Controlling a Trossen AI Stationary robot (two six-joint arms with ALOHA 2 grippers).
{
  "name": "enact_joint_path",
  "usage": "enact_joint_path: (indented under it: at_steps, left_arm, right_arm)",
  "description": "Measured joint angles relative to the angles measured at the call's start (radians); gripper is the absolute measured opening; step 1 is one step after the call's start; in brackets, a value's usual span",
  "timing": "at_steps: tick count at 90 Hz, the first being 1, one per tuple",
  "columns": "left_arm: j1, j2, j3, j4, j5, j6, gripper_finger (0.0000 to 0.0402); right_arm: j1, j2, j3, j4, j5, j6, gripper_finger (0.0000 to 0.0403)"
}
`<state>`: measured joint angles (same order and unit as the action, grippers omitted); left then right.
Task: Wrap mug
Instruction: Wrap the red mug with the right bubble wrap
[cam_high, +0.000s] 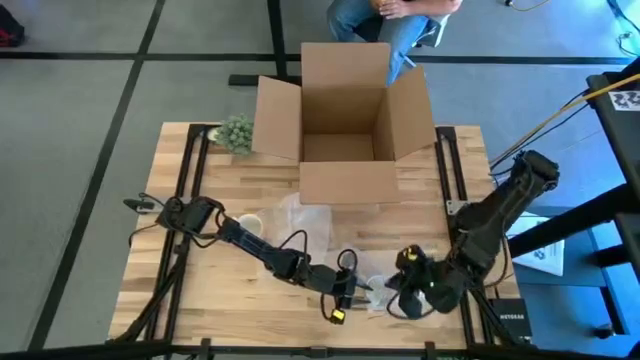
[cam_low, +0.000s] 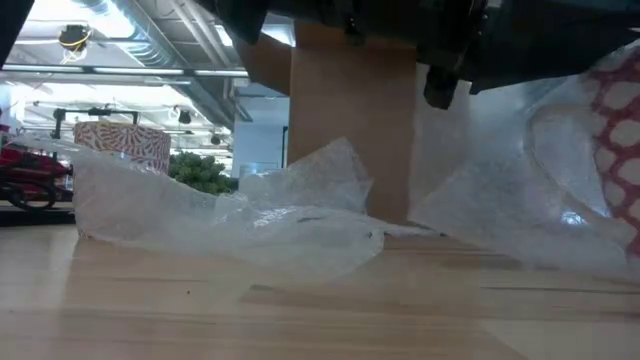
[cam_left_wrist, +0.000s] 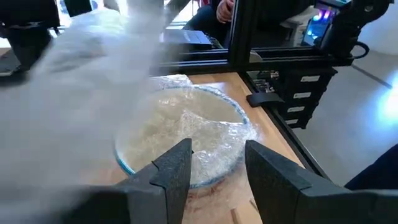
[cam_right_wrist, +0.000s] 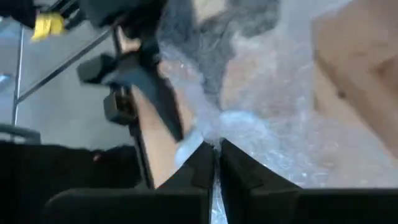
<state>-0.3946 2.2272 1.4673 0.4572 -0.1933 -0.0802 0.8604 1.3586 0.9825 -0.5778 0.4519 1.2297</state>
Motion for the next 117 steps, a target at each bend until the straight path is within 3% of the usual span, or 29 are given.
enact_joint_path:
  at_steps: [20,46,62,88,104,117]
  left_arm:
    - [-0.005,0.001,0.016,0.0,0.0,0.0,0.0134]
    - [-0.031,-0.058,0.07,-0.109,-0.001,0.043,0.0134]
    - [-0.047,-0.168,0.072,-0.281,-0.073,0.106,0.0134]
    - [-0.059,-0.382,0.074,-0.635,-0.306,0.086,0.0134]
    - [-0.022,-0.398,0.062,-0.849,-0.328,-0.03,0.0134]
    - [0.006,-0.351,-0.03,-0.846,-0.326,-0.078,0.0134]
  right_arm:
    - [-0.011,0.117,0.0,0.001,-0.06,0.001,0.0]
    - [-0.01,0.162,0.0,0.001,-0.078,0.003,0.0]
    - [-0.018,0.163,0.0,0.004,-0.056,0.007,0.0]
    - [-0.017,0.163,0.0,0.002,-0.114,-0.028,0.0]
    - [-0.017,0.163,0.0,0.002,-0.121,-0.038,0.0]
    - [-0.017,0.163,0.0,0.002,-0.115,-0.038,0.0]
